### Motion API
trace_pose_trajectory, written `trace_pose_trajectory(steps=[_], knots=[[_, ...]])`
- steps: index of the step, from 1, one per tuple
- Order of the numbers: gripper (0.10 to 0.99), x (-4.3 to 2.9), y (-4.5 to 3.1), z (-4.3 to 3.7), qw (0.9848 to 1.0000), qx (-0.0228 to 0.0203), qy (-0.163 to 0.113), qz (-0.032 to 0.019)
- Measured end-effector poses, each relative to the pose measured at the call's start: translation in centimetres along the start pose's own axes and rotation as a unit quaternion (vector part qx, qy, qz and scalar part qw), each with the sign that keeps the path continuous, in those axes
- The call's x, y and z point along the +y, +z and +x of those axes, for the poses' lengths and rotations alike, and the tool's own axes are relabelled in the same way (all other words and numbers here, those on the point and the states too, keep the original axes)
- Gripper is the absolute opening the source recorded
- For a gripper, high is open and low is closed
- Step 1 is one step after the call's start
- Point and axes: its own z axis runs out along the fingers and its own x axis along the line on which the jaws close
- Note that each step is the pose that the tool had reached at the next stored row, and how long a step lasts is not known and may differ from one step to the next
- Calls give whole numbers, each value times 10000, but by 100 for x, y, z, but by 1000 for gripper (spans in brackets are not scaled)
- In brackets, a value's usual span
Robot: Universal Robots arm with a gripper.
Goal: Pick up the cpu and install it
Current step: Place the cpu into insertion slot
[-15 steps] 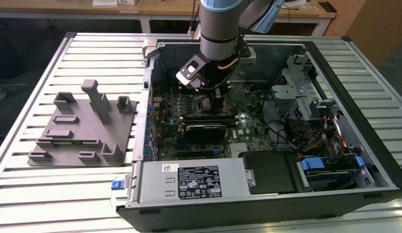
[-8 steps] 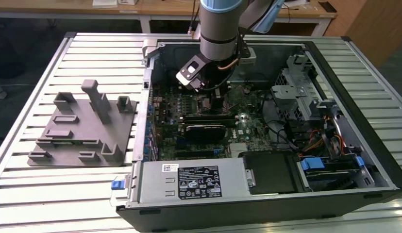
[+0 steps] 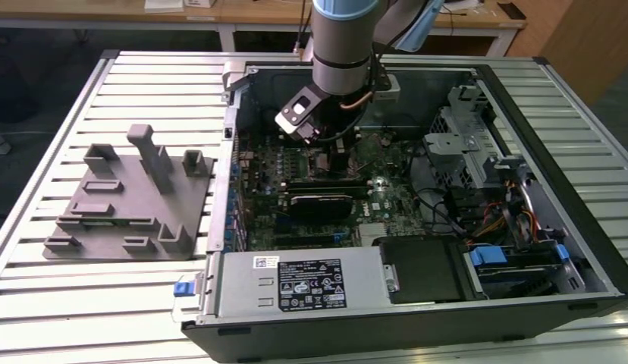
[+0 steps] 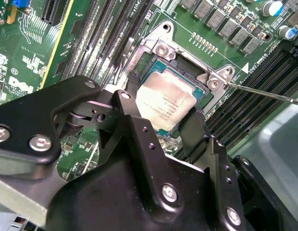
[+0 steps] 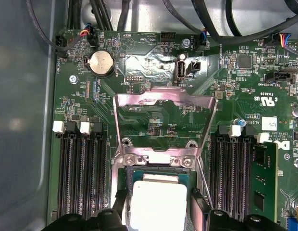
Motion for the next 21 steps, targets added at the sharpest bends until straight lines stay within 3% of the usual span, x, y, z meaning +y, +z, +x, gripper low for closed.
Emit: trace_pose_trajectory(steps=[12, 14, 21], knots=[[616, 1, -17, 0, 10000, 0, 0, 0], [541, 0, -19, -1, 10000, -2, 0, 1], [529, 1, -30, 0, 10000, 0, 0, 0]])
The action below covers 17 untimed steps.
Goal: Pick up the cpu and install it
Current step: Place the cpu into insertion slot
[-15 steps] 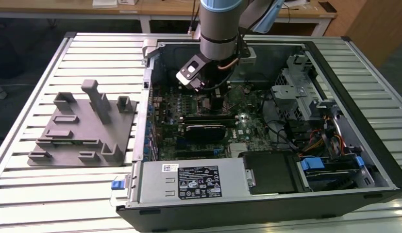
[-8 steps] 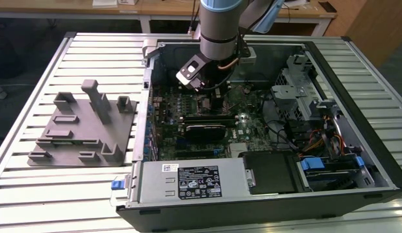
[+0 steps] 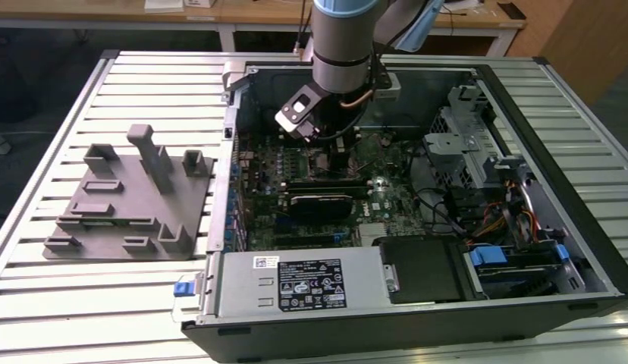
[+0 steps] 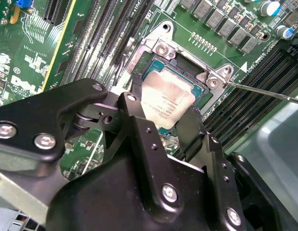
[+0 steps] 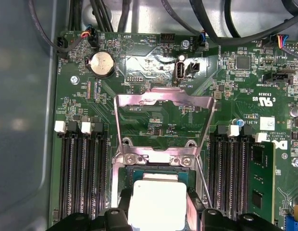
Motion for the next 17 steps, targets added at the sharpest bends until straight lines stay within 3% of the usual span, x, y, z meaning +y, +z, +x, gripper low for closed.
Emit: trace_pose_trajectory(steps=[5, 8, 17], knots=[[529, 0, -2, 0, 10000, 10, -24, 0], [529, 0, -3, -1, 10000, 42, -53, 0], [529, 5, 6, -12, 10000, 45, -67, -1]])
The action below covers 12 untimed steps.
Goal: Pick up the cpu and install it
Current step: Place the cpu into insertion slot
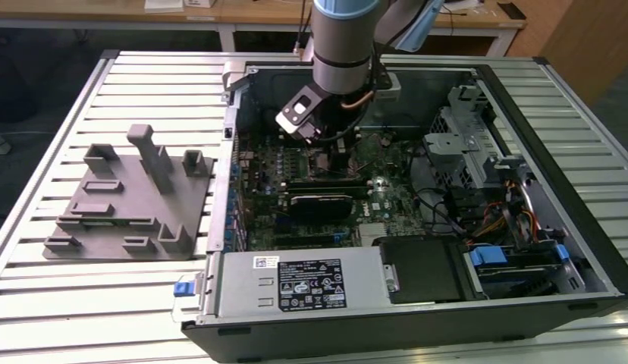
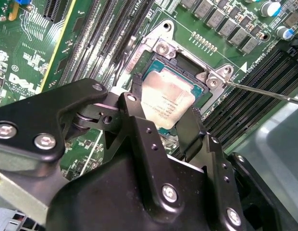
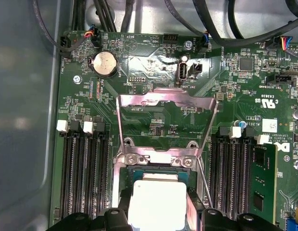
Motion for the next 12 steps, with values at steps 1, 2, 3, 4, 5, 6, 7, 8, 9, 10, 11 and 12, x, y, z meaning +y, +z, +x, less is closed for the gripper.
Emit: trace_pose_trajectory(steps=[1, 2, 3, 4, 5, 6, 7, 8, 9, 10, 11, 12], knots=[[529, 1, 3, -2, 10000, -1, 0, 1], [529, 2, 5, -4, 10000, -1, 0, 2], [529, 2, 8, -4, 10000, -1, 1, 2], [529, 2, 11, -5, 10000, -1, 1, 2], [529, 2, 12, -5, 10000, 1, 1, 2], [529, 3, 13, -4, 10000, 3, 0, 1], [529, 3, 14, -4, 10000, 4, 0, 0], [529, 4, 14, -4, 10000, 5, 0, 0], [529, 3, 14, -4, 10000, 5, 0, 0], [529, 3, 14, -4, 10000, 5, 0, 0], [529, 3, 14, -4, 10000, 5, 0, 0], [529, 4, 14, -4, 10000, 5, 0, 0]])
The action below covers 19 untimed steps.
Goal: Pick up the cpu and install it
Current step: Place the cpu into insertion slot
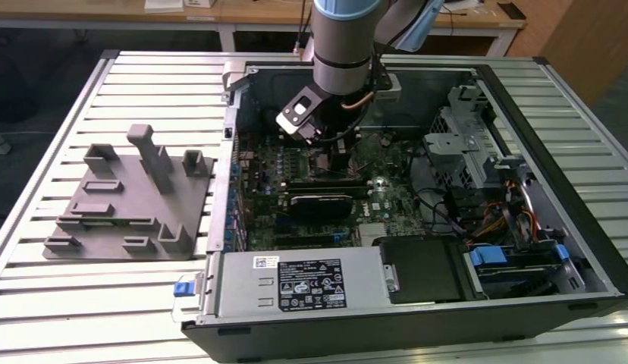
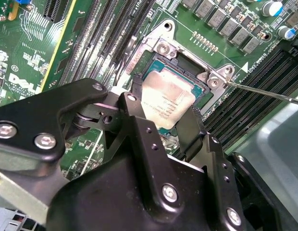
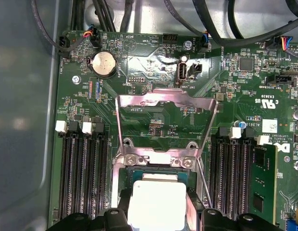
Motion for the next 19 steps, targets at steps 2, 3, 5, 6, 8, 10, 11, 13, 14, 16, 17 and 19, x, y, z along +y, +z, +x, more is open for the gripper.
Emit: trace_pose_trajectory(steps=[2, 3, 5, 6, 8, 10, 11, 13, 14, 16, 17, 19], knots=[[529, 0, 0, 0, 10000, 0, 0, 0], [529, 0, 0, 0, 10000, 1, 0, 0], [529, 0, -1, -1, 10000, 22, -2, 0], [529, 0, 0, 0, 10000, 37, -4, -2], [529, 0, 0, 0, 10000, 54, -8, -2], [529, 0, 1, 0, 10000, 54, -9, -2], [529, 0, 0, 0, 10000, 54, -9, -2], [529, 0, 0, 0, 10000, 54, -10, -2], [529, 1, 1, 1, 10000, 56, -10, -4], [541, 1, 2, 1, 10000, 57, -11, -3], [604, 1, 1, 1, 10000, 56, -11, -3], [604, 0, 0, 0, 10000, 54, -11, -2]])
